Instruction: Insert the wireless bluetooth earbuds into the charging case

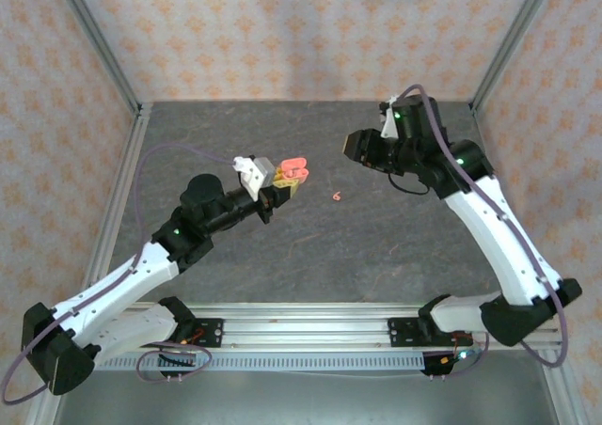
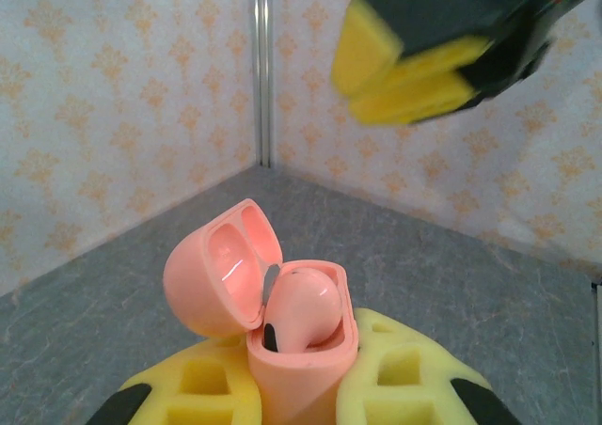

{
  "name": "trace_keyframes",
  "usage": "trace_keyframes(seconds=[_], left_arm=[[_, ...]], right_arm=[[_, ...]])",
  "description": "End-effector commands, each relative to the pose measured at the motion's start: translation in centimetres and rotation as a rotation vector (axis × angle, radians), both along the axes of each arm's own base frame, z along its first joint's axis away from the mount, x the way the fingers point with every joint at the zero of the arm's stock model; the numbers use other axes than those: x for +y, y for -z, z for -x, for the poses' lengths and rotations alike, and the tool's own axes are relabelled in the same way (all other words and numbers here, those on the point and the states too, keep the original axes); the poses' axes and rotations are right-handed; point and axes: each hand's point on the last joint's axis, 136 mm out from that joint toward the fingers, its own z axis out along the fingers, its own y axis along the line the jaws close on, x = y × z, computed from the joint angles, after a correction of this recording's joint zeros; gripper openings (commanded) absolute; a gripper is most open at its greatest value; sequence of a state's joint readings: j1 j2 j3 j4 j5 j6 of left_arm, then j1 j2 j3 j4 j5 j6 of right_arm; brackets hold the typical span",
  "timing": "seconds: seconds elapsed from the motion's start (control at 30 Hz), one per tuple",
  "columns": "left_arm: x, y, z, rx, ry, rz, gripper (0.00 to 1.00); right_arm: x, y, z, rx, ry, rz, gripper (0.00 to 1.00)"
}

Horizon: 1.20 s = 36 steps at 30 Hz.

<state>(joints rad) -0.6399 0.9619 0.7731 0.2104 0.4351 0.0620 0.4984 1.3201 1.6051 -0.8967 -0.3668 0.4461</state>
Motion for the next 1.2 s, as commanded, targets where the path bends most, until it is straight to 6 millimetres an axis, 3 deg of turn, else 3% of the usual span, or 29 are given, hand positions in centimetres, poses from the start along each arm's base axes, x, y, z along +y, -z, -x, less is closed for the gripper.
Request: trace_keyframes(seconds=[0.0, 0.3, 0.6, 0.87, 1.17], left_arm=[[0.9, 0.9, 0.6, 0.005, -0.023, -0.032, 0.00], [3.3, 3.7, 1.5, 0.066, -0.106, -0.082, 0.00], [5.5, 4.6, 2.9, 0.089, -0.157, -0.120, 0.00], [6.1, 5.8, 3.2, 0.099, -0.181, -0.113, 0.00], [5.4, 6.2, 2.5, 0.102, -0.168, -0.129, 0.00]], right_arm=[[-0.3, 4.9, -1.8, 0.083, -0.011, 0.087, 0.42], [1.6, 16.2, -6.7, 0.274, -0.109, 0.253, 0.42], [4.4, 24.3, -12.1, 0.468, -0.158, 0.244, 0.30], [3.6, 28.4, -12.8, 0.545, -0.185, 0.328, 0.29], [2.4, 30.6, -11.7, 0.594, -0.196, 0.375, 0.29]])
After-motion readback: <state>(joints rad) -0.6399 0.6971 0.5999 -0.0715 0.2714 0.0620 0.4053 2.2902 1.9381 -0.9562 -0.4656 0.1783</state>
